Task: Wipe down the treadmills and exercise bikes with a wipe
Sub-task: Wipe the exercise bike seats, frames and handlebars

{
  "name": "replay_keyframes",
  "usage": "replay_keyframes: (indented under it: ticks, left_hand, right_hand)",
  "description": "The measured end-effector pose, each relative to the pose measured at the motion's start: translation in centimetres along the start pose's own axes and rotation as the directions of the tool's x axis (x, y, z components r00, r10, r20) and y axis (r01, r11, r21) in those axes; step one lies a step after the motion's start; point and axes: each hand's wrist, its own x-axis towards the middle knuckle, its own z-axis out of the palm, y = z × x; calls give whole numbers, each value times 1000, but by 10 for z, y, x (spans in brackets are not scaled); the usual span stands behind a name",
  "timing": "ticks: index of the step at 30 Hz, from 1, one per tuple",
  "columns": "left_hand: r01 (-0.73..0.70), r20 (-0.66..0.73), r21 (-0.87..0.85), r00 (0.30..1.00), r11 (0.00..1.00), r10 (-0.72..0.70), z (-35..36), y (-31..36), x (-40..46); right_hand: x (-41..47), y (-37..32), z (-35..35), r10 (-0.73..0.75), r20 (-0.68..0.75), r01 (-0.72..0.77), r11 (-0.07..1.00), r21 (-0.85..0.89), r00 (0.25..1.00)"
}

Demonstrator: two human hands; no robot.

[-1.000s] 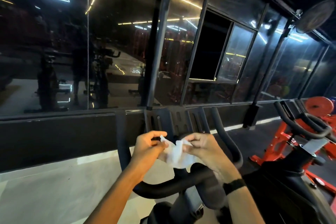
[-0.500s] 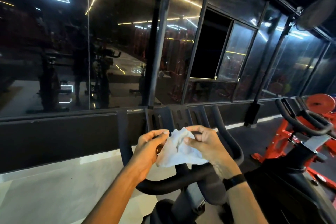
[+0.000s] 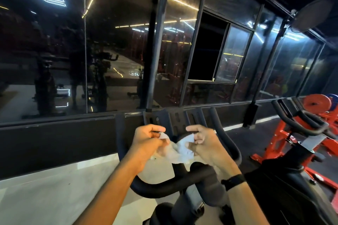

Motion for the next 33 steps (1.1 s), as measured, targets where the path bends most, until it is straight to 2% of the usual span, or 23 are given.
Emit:
replay_keyframes:
  ticks: [2, 3, 4, 5, 6, 7, 8, 9, 10, 11, 12, 13, 14, 15, 16, 17, 18, 21, 25, 27, 29, 31, 33]
  left_hand:
    - [-116, 12, -17, 993, 993, 117, -3, 19, 1]
    - [-211, 4, -22, 977, 977, 211, -6, 28, 2]
    - [-299, 8, -25, 954, 954, 299, -8, 35, 2]
    - [-355, 30, -14, 934, 935, 355, -9, 40, 3]
    - [-365, 67, 33, 930, 931, 362, -9, 41, 5]
    - [-331, 111, 111, 941, 937, 319, -9, 39, 5]
    - [-261, 156, 187, 960, 947, 234, -10, 35, 5]
    - [-176, 204, 230, 970, 957, 130, -11, 31, 2]
    - [-121, 254, 232, 965, 965, 60, -12, 28, -1]
    - [-100, 301, 193, 953, 976, 38, -12, 27, -3]
    - [-100, 323, 131, 945, 986, 53, -12, 30, -4]
    - [-98, 308, 53, 948, 994, 77, -11, 32, -5]
    - [-112, 251, 12, 962, 994, 106, -11, 33, -3]
    - [-139, 166, 13, 977, 990, 135, -9, 33, -2]
    - [-162, 88, 29, 983, 986, 159, -8, 31, 0]
    - [-176, 45, 33, 984, 984, 175, -8, 30, 2]
    - [-182, 36, 21, 983, 983, 181, -8, 27, 2]
    - [-183, 54, -18, 981, 983, 184, -13, 20, 2]
    - [-182, 111, 15, 978, 983, 179, -16, 19, 2]
    - [-220, 125, 67, 970, 973, 211, -17, 21, 0]
    - [-283, 115, 171, 957, 944, 267, -16, 21, -1]
    - [-341, 110, 299, 940, 891, 322, -15, 17, 1]
    - [-339, 125, 365, 941, 867, 315, -14, 12, 3]
  right_hand:
    - [-5, -19, -7, -126, 37, 105, 930, 353, 991]
    - [-6, -27, -11, -193, 1, 167, 851, 498, 981]
    - [-6, -31, -13, -228, -63, 223, 791, 570, 972]
    - [-3, -31, -15, -235, -121, 262, 789, 556, 965]
    - [0, -27, -15, -236, -164, 285, 855, 434, 958]
    - [1, -25, -15, -225, -126, 243, 957, 157, 966]
    - [-1, -23, -13, -157, 3, 157, 980, -124, 988]
    - [-4, -19, -13, -63, 156, 107, 952, -286, 986]
    - [-7, -18, -15, -7, 295, 93, 956, -280, 956]
    - [-11, -18, -19, -29, 414, 99, 984, -148, 910]
    - [-13, -23, -21, -83, 466, 64, 996, 57, 881]
    - [-13, -26, -23, -127, 462, 39, 980, 194, 878]
    - [-8, -26, -25, -132, 400, 34, 969, 243, 907]
    - [-2, -24, -25, -103, 274, 56, 983, 175, 956]
    - [3, -21, -24, -95, 105, 95, 995, 9, 990]
    - [6, -18, -21, -110, -31, 105, 987, -124, 993]
    - [6, -14, -20, -107, -80, 95, 985, -142, 991]
    - [3, -10, -19, -50, -46, 53, 997, 64, 998]
    - [2, -11, -17, -75, -74, 82, 991, 107, 994]
    - [1, -11, -16, -85, -16, 86, 992, 94, 996]
    - [-2, -11, -15, -95, 50, 95, 995, 19, 994]
    - [-1, -10, -14, -110, 64, 119, 976, -181, 992]
    - [1, -8, -13, -136, 59, 147, 936, -319, 989]
